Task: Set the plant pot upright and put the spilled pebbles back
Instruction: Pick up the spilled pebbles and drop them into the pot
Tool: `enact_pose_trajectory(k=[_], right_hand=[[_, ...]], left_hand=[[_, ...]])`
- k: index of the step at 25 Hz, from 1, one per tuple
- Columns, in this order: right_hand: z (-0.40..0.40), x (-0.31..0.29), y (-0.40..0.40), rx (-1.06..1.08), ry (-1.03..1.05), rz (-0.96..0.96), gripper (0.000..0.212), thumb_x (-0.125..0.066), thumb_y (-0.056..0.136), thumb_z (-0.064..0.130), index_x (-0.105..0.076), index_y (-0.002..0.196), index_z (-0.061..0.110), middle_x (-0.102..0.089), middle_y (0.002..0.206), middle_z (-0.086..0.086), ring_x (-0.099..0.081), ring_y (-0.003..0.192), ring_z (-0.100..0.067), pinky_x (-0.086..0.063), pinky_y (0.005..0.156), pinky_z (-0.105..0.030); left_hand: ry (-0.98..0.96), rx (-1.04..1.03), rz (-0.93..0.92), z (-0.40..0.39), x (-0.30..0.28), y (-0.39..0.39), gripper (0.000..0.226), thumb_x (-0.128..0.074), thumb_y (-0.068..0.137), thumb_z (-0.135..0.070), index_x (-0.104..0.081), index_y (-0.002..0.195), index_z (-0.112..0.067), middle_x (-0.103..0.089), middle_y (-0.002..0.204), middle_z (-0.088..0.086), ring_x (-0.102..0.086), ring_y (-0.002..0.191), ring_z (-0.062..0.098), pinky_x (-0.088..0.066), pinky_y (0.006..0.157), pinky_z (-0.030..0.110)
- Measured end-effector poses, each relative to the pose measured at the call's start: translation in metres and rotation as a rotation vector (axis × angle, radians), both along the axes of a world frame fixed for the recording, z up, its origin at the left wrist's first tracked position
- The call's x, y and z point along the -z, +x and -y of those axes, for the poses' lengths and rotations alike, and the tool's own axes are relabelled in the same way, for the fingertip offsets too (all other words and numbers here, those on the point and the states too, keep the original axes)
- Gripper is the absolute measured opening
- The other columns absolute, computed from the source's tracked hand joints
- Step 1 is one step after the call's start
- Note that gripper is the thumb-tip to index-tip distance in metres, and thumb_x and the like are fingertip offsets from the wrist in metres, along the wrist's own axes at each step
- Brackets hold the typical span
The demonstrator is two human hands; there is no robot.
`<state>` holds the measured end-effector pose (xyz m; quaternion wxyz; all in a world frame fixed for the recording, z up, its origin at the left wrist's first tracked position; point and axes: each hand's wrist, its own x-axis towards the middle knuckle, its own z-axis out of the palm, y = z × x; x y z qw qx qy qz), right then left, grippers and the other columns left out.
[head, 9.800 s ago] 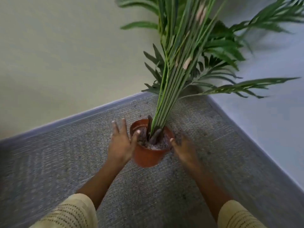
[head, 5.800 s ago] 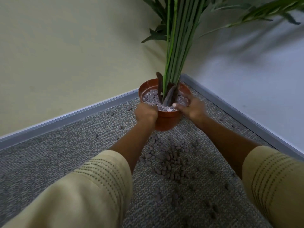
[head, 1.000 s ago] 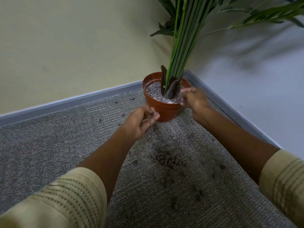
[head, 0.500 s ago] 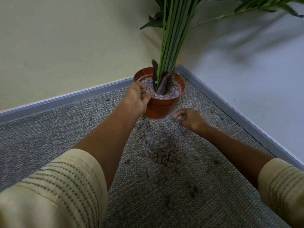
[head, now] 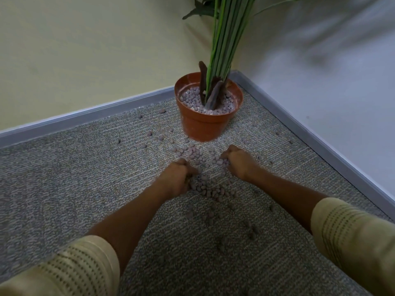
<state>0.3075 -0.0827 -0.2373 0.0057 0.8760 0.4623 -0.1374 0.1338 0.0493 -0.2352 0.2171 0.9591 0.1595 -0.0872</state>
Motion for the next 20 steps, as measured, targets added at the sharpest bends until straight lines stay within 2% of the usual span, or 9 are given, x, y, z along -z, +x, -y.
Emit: enact_pose_trajectory(k=[4,7,9,12,13,15,16,18,20], right_hand=[[-0.003,0.000,-0.001,0.163,0.070,-0.081,0.020,-0.060,0.081,0.001,-0.069,0.099,0.003,-0.056,0.116,-0.018,-0.060,0.101,-0.032,-0.052,0.089,-0.036],[-0.001,-0.003,-0.003,0.340,0.123,-0.279,0.013,-0.070,0.072,-0.004,-0.070,0.085,-0.002,-0.069,0.101,-0.021,-0.067,0.081,-0.030,-0.054,0.080,-0.034],[0.001,-0.006,-0.006,0.469,0.177,-0.406,0.016,-0.072,0.070,-0.007,-0.070,0.086,-0.006,-0.071,0.095,-0.023,-0.068,0.076,-0.030,-0.057,0.078,-0.036],[0.002,-0.017,-0.002,0.735,0.381,-0.799,0.026,-0.067,0.076,-0.013,-0.063,0.101,-0.016,-0.068,0.084,-0.022,-0.066,0.067,-0.025,-0.061,0.067,-0.034],[0.002,-0.023,0.000,0.805,0.446,-0.960,0.025,-0.063,0.079,-0.013,-0.061,0.104,-0.017,-0.066,0.086,-0.022,-0.065,0.069,-0.023,-0.060,0.071,-0.035],[0.003,-0.034,0.007,0.897,0.507,-1.210,0.017,-0.055,0.085,-0.009,-0.062,0.101,-0.011,-0.065,0.095,-0.020,-0.064,0.077,-0.021,-0.060,0.077,-0.035],[0.004,-0.040,0.010,0.929,0.526,-1.317,0.015,-0.052,0.088,-0.005,-0.063,0.097,-0.007,-0.064,0.094,-0.018,-0.064,0.080,-0.021,-0.061,0.071,-0.032],[0.005,-0.053,0.016,0.953,0.583,-1.475,0.017,-0.049,0.092,0.003,-0.063,0.095,-0.004,-0.065,0.086,-0.017,-0.067,0.077,-0.021,-0.061,0.060,-0.029],[0.003,-0.069,0.021,0.913,0.665,-1.541,0.022,-0.049,0.094,0.011,-0.063,0.096,-0.006,-0.070,0.076,-0.018,-0.071,0.067,-0.021,-0.061,0.059,-0.031]], left_hand=[[0.138,0.110,-0.136,0.007,0.014,-0.002,0.057,-0.050,0.091,-0.017,-0.034,0.144,-0.032,-0.025,0.149,0.015,-0.038,0.130,0.037,-0.039,0.107,0.046],[0.152,0.094,-0.118,0.010,0.014,-0.001,0.056,-0.049,0.092,-0.017,-0.033,0.143,-0.030,-0.029,0.145,0.013,-0.039,0.129,0.035,-0.042,0.105,0.047],[0.147,0.078,-0.088,0.012,0.013,0.001,0.051,-0.051,0.090,-0.013,-0.039,0.139,-0.023,-0.035,0.137,0.012,-0.042,0.126,0.033,-0.044,0.103,0.045],[0.172,0.087,-0.111,0.017,0.014,0.002,0.052,-0.053,0.088,-0.012,-0.037,0.138,-0.014,-0.032,0.138,0.017,-0.041,0.127,0.035,-0.044,0.103,0.046],[0.184,0.100,-0.134,0.018,0.015,0.001,0.055,-0.053,0.089,-0.013,-0.033,0.140,-0.013,-0.028,0.142,0.020,-0.038,0.129,0.036,-0.043,0.104,0.046],[0.189,0.110,-0.163,0.020,0.017,0.000,0.054,-0.052,0.090,-0.011,-0.033,0.140,-0.010,-0.025,0.144,0.022,-0.038,0.129,0.038,-0.042,0.105,0.044],[0.181,0.104,-0.159,0.021,0.017,0.000,0.050,-0.051,0.090,-0.009,-0.036,0.137,-0.010,-0.026,0.143,0.021,-0.040,0.127,0.037,-0.041,0.104,0.043],[0.153,0.088,-0.129,0.023,0.017,-0.001,0.041,-0.050,0.089,-0.005,-0.045,0.130,-0.009,-0.032,0.138,0.020,-0.046,0.122,0.036,-0.042,0.102,0.041],[0.128,0.077,-0.101,0.023,0.015,-0.001,0.033,-0.052,0.089,-0.005,-0.053,0.121,-0.009,-0.039,0.132,0.017,-0.052,0.116,0.033,-0.044,0.098,0.038]])
